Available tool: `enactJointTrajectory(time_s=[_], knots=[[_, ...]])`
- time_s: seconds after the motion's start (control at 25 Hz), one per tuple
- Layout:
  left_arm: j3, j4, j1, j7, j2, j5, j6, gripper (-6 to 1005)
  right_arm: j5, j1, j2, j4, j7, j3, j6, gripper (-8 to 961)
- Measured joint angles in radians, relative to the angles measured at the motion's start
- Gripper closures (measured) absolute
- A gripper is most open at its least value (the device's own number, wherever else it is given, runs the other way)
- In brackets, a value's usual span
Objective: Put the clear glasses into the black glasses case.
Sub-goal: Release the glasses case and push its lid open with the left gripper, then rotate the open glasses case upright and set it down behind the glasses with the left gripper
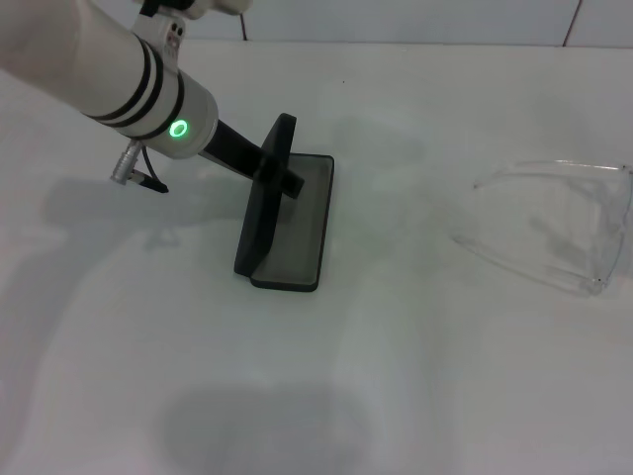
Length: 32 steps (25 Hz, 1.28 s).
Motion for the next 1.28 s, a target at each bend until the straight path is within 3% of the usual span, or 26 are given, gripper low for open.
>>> enactJointTrajectory(time_s=[0.12, 0.36, 0.44, 0.68, 0.76, 0.88, 1.12, 1.28], knots=[[0.0, 0.001, 0.002, 0.028, 0.0, 0.0, 0.001, 249, 0.0, -0.002, 0.001, 0.001, 0.0, 0.0, 0.0, 206], [0.003, 0.023, 0.005, 0.078, -0.001, -0.001, -0.002, 415, -0.001, -0.012, 0.002, 0.001, -0.001, 0.011, -0.001, 210], [0.005, 0.037, 0.007, 0.085, -0.001, -0.002, -0.001, 644, -0.001, -0.013, 0.003, 0.001, -0.001, 0.015, -0.001, 211], [0.047, 0.074, 0.023, 0.095, 0.0, 0.001, 0.005, 796, 0.01, -0.014, 0.004, 0.001, -0.001, 0.023, -0.005, 215], [0.065, 0.105, 0.037, 0.112, 0.0, 0.001, 0.006, 795, 0.011, -0.014, 0.005, 0.005, -0.001, 0.027, -0.009, 216], [0.1, 0.203, 0.09, 0.183, -0.001, -0.003, 0.005, 795, 0.013, -0.015, 0.005, 0.014, -0.001, 0.035, -0.012, 218], [0.294, 0.53, 0.31, 0.528, -0.003, -0.06, -0.049, 793, 0.025, -0.02, 0.002, 0.053, -0.001, 0.08, -0.026, 222], [0.383, 0.579, 0.358, 0.666, -0.003, -0.115, -0.06, 792, 0.027, -0.019, 0.001, 0.062, -0.001, 0.09, -0.04, 225]])
